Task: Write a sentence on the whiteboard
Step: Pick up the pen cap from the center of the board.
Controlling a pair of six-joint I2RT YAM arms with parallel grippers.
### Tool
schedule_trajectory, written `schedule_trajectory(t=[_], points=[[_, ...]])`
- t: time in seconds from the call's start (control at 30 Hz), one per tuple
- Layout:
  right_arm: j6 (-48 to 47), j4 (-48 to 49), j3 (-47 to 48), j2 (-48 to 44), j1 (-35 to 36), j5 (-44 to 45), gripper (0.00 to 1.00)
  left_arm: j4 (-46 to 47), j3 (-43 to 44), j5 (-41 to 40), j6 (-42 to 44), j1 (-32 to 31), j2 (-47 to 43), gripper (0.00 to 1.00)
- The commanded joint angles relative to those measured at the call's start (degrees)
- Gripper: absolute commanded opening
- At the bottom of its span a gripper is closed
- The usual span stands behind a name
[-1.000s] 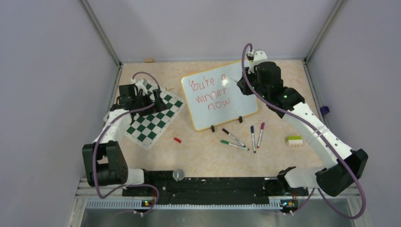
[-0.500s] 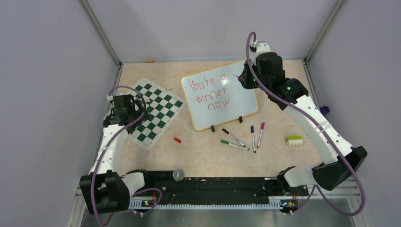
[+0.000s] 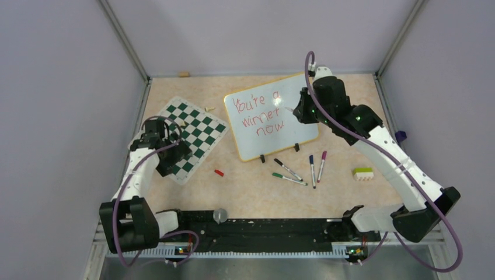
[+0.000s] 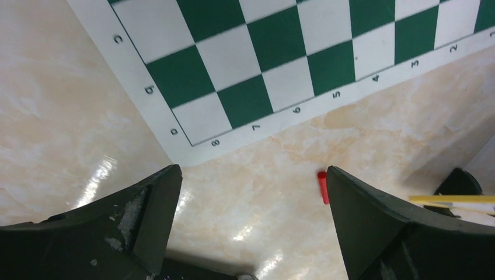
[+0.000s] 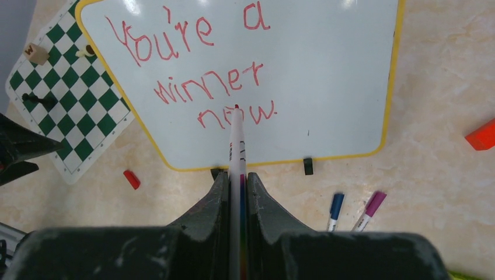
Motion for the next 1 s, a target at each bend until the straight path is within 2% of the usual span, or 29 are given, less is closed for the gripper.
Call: schedule_trajectory(t=[0.0,0.1,0.23,0.33,0.53,0.7,0.87,0.97], points=[[1.62,0.95,-1.56,-4.46,0.46,0.88,0.0,-4.08,2.27,9.96,-4.76,-0.18,0.03,0.99],[0.96,1.1,-2.53,-5.09,0.46,0.35,0.0,-3.93,0.88,14.32,-9.58,-1.51,-1.36,0.95],[0.69,1.27,-3.5,-6.44,0.52,-1.18,0.0,-3.5,-0.22,8.12,-16.71,-8.41,-6.46,0.88],[0.27,1.32,-4.43,-7.94,0.55,-1.84,0.0,-3.5,-0.77,3.01,-23.76,-17.23,-6.57,0.84],[-1.0,1.24,-6.49,-10.79,0.55,-2.46,0.0,-7.12,1.36,-6.13,-34.98,-27.19,1.06,0.8],[-1.02,1.3,-8.26,-13.02,0.57,-3.22,0.0,-6.85,2.54,-6.82,-43.37,-30.76,6.76,0.75],[-1.19,0.68,-9.34,-14.71,0.51,-3.11,0.0,-1.89,1.69,-7.55,-50.83,-33.28,10.93,0.7],[-1.69,-0.36,-8.9,-15.24,0.55,-3.12,0.0,-3.77,4.33,-9.81,-52.94,-34.56,14.43,0.68]])
